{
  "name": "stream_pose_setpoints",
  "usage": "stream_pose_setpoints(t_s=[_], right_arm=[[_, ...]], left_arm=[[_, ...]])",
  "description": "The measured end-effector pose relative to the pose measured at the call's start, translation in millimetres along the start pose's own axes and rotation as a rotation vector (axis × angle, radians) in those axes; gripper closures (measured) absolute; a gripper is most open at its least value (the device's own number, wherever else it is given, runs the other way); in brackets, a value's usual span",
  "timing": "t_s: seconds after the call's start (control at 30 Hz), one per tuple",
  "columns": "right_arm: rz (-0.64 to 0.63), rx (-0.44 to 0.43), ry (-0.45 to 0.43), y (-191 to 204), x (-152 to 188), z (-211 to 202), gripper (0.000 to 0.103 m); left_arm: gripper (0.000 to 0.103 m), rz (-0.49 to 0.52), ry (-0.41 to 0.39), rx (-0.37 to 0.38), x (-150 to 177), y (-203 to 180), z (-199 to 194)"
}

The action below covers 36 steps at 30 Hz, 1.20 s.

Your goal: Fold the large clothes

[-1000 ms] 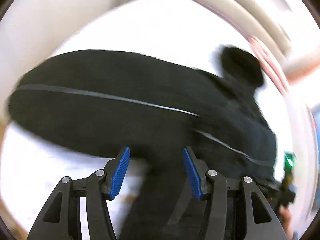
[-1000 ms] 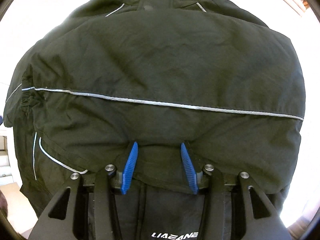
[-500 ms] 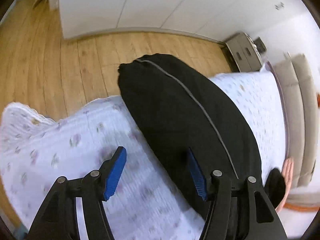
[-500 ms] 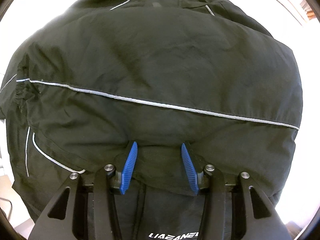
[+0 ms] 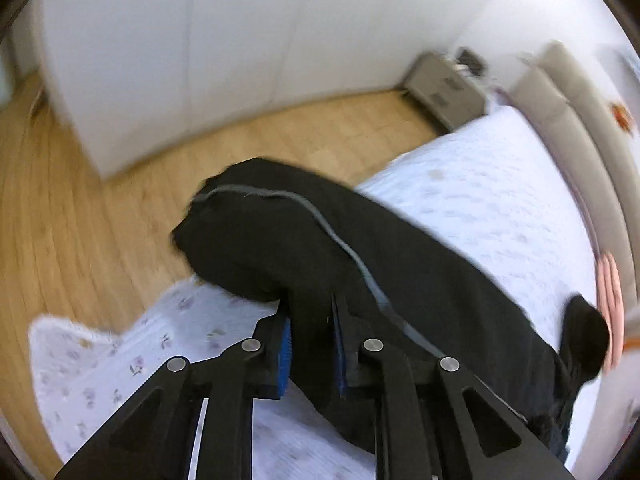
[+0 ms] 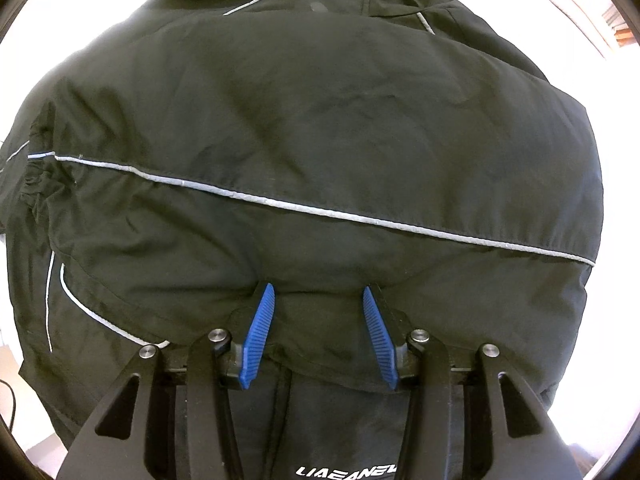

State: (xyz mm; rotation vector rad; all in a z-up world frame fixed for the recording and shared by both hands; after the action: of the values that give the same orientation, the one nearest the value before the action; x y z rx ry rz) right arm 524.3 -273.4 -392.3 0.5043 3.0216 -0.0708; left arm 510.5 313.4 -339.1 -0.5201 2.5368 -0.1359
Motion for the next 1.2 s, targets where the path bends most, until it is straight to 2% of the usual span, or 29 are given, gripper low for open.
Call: stream_pose_setpoints(t_s=[0.1, 0.2, 0.4, 0.47, 0.57, 0.67, 0.77, 0.8, 0.87, 0.93, 1.03, 1.13, 1.2], right_arm=[[-0.003, -0.011, -0.004, -1, 1, 2, 0.052], [-0.001, -0.025, -0.007, -2, 2, 3, 0.051], [0.009, -0.066, 0.006, -13, 1, 2, 0.051], [0.031, -0.101, 0.015, -21, -1, -1, 0.051], [0.106, -0.157, 0.028, -45, -2, -9, 0.051], [0.177, -0.177, 0.022, -80, 1, -16, 0.051], [0.228, -0.194, 0.028, -108, 6, -17, 0.051], [0.24, -0.207, 0.023, -118, 8, -20, 0.051], [0.252, -0.227, 0.009, -130, 8, -25, 0.051], [0.263, -0.267, -0.006, -138, 7, -31, 0.051], [0.276, -0.386, -0.022, -137, 0, -44, 0.049], [0.273, -0.501, -0.03, -120, -13, -52, 0.037], [0.276, -0.559, -0.033, -107, -23, -53, 0.037]], left_arm=[[0.088, 0.128, -0.073, 0.045, -9, -51, -42], [0.088, 0.304, -0.139, 0.066, -8, -115, -81], [0.089, 0.684, -0.244, 0.083, 29, -251, -132], [0.089, 0.799, -0.263, 0.096, 47, -293, -137], [0.089, 1.009, -0.278, 0.11, 97, -355, -138], [0.088, 1.133, -0.244, 0.17, 148, -393, -128], [0.072, 1.264, -0.141, 0.19, 206, -421, -92], [0.062, 1.296, -0.091, 0.221, 225, -427, -81], [0.057, 1.33, -0.015, 0.246, 251, -429, -68], [0.051, 1.345, 0.035, 0.253, 262, -427, -67], [0.04, 1.344, 0.057, 0.282, 266, -423, -81], [0.038, 1.305, 0.089, 0.277, 260, -413, -89], [0.038, 1.269, 0.101, 0.27, 254, -407, -86]])
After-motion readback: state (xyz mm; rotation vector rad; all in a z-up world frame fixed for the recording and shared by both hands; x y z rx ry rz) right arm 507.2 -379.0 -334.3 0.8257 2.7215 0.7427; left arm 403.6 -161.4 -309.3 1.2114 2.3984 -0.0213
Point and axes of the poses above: each gripper's, at about its wrist camera, not at the fingertips, and z roughly the way its jaws point, y to its left, x to its underside, the point moved 7 cm from there along z, roughly the way its jaws point, and after that the axes turned 15 degrees about z, right-handed, at the moved point
